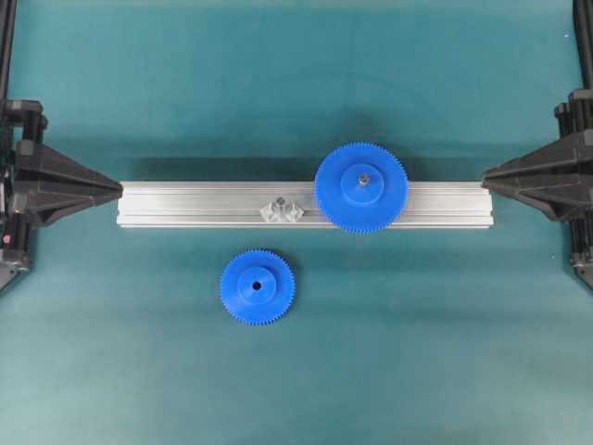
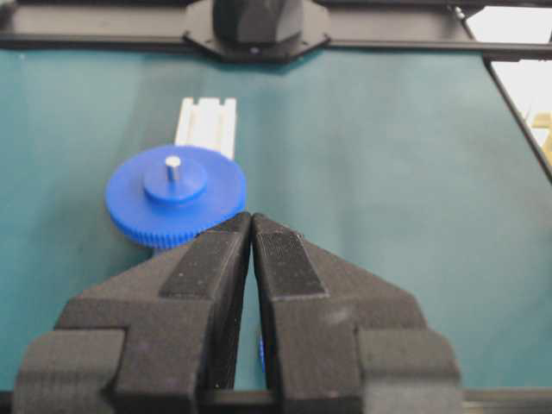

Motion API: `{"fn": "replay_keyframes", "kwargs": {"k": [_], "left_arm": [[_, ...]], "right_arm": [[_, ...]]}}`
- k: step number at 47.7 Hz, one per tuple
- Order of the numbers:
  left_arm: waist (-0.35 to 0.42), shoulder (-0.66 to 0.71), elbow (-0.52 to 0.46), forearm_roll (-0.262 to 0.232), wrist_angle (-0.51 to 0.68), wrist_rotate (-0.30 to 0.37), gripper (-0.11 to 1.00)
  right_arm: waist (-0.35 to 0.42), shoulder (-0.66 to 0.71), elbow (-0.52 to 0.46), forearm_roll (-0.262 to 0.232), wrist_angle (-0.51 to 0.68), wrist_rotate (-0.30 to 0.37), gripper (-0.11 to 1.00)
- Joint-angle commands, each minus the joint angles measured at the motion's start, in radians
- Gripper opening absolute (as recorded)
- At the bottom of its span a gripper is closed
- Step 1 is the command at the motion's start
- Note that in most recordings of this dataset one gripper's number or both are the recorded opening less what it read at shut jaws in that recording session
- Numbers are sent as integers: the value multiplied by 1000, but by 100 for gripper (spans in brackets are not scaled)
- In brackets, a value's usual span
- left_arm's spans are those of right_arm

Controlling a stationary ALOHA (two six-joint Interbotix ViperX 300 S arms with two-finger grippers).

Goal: Find the location of the shaft and insert the small gear.
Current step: 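Move the left gripper down over the loose small blue gear, then close the left gripper on the small blue gear's hub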

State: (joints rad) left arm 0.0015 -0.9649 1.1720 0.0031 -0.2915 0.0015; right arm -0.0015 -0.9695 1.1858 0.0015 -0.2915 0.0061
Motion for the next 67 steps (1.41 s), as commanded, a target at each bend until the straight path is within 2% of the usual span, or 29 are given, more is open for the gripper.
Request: {"fn": "replay_keyframes", "kwargs": {"k": [1,3,6,9,16,33,39,49,53,67], "left_arm": [[-21,-2,-17,14,-18,-15,11],[-21,3,-20,14,-17,-23,11],[-25,6,-26,14,-11,-29,5],[-25,20,-38,14,2,-32,1],[-29,69,-87,15,75,-34,1],[-52,281,-222,15,229,-34,4],[-60,351,-255,15,256,-34,17],[-75,436,-296,15,298,-38,72],[-80,477,-322,15,324,-49,87],[-87,650,-417,14,419,-109,87]], "right_arm": [[-2,12,-18,3,-2,-3,16],[-2,11,-20,5,29,0,18],[-3,12,-32,8,106,2,30],[-2,12,-54,11,192,2,26],[-3,17,-109,11,324,2,21],[-5,143,-179,11,426,2,21],[-12,186,-202,11,442,0,20],[-34,196,-201,11,463,2,21],[-43,198,-201,11,485,2,21],[-75,195,-187,11,537,2,21]]}}
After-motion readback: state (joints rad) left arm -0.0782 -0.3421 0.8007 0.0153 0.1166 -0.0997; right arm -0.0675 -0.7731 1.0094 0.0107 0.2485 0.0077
